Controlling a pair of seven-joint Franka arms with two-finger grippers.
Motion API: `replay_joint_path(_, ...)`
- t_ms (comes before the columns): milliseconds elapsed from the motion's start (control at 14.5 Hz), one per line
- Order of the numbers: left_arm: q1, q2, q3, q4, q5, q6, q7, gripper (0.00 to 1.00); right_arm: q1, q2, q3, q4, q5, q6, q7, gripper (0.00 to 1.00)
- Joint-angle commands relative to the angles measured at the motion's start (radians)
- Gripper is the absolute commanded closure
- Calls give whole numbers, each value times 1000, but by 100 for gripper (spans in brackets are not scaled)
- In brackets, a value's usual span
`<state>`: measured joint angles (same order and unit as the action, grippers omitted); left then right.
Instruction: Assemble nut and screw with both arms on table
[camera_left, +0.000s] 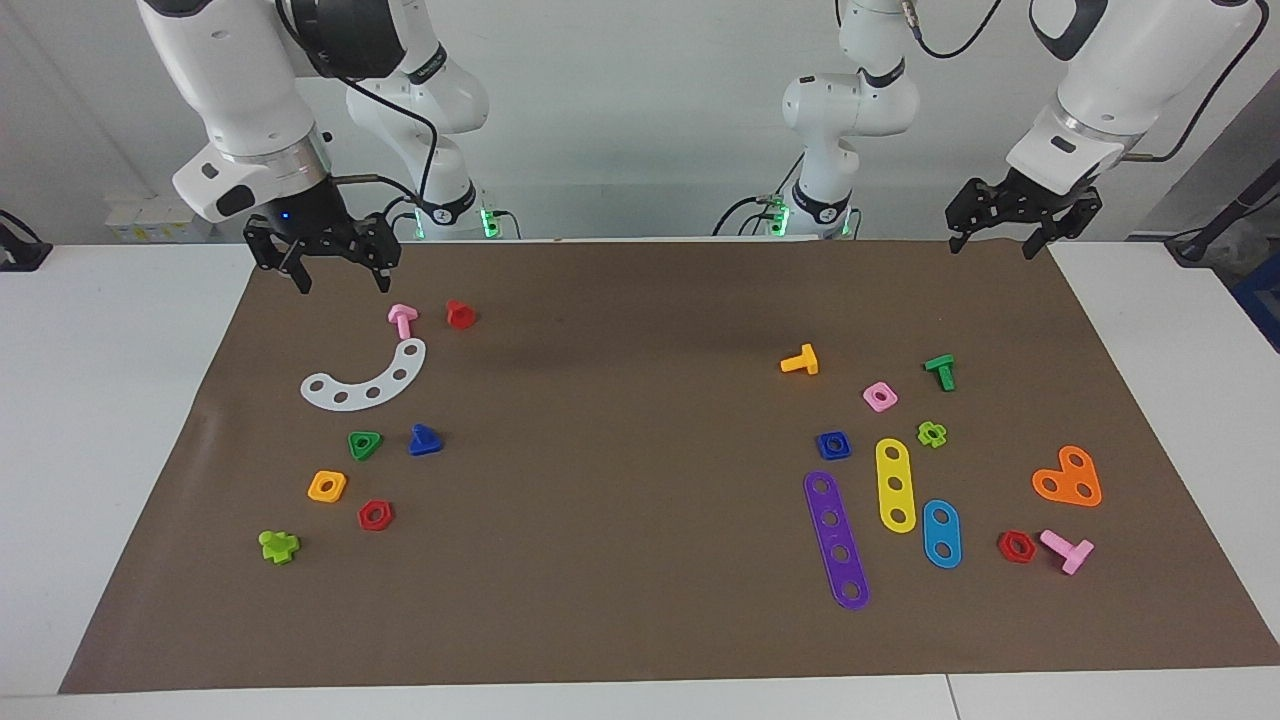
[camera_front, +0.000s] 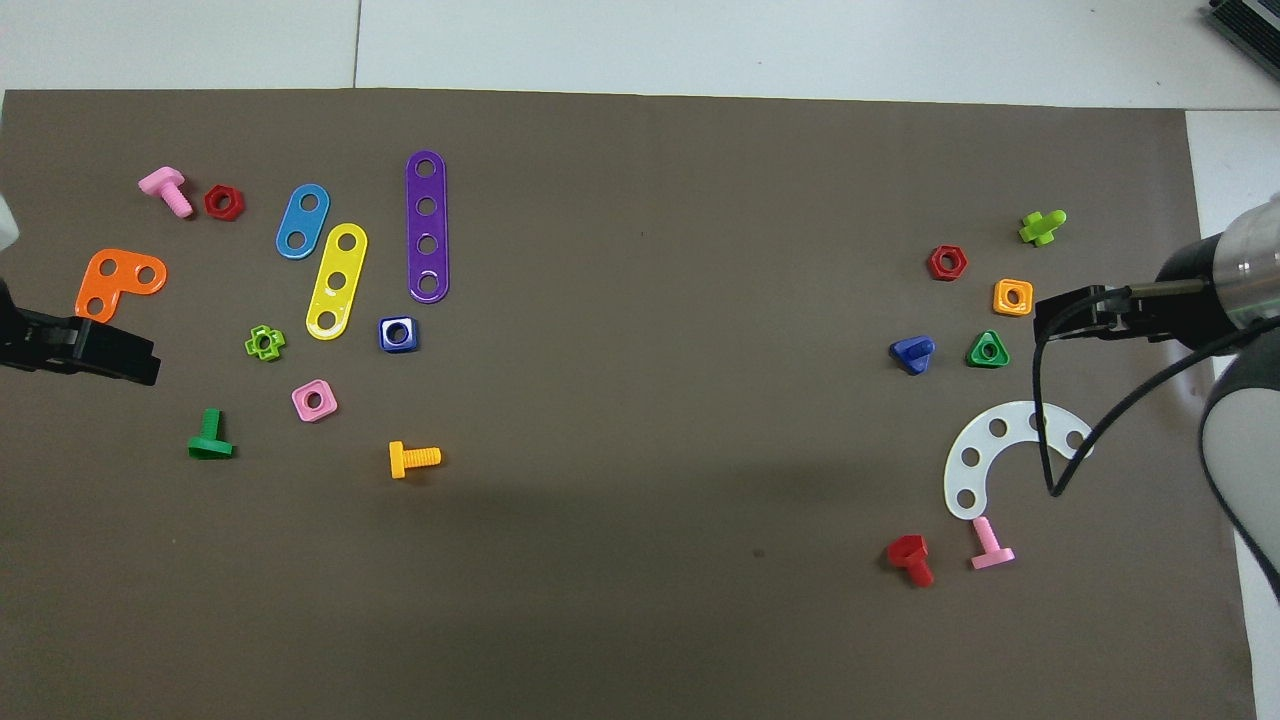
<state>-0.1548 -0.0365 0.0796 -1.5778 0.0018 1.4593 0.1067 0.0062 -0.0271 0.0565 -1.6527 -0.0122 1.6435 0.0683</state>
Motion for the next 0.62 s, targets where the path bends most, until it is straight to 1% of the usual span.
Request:
replay_joint_path(0,-28,-28,9,-36,-5,38,-9,0,-14,-11,9,-5,3,-17,-15,0)
replay_joint_path(275,-32,-28,8,-42,-6,62,-18,0,-17,-10,8,-5,3,-13,-19,0)
replay_joint_path(344,-51,-28,8,-48,-6,81,-24,0,-20,-10,5,-5,3,-13,-22,0)
replay_joint_path(412,-66,-25,8,-68,-9,104,-47,0,-20,-8,5,-5,3,-10,-24,0)
replay_joint_path(550,-113,-13,5,-122,-11,180,-139,1,-19,-7,3,-18,3,44,-27,0)
